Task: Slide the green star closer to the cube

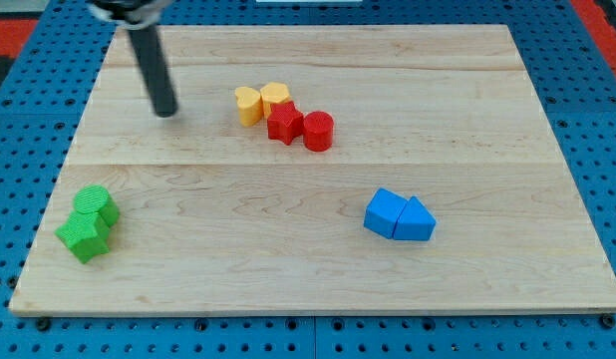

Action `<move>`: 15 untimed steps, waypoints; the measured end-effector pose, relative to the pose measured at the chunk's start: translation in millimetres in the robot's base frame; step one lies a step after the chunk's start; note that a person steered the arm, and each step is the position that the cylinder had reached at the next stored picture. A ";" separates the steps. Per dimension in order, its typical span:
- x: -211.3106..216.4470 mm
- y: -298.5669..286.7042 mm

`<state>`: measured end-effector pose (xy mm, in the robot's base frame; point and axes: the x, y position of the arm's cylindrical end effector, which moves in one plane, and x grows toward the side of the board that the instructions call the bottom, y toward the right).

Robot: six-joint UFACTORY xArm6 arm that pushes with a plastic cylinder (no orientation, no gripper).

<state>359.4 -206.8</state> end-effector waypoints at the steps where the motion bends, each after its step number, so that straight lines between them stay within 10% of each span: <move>1: 35.6 -50.3; 5: 189.6 -55.9; 13: 170.1 220.1; 15: 171.8 148.7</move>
<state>531.2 -58.1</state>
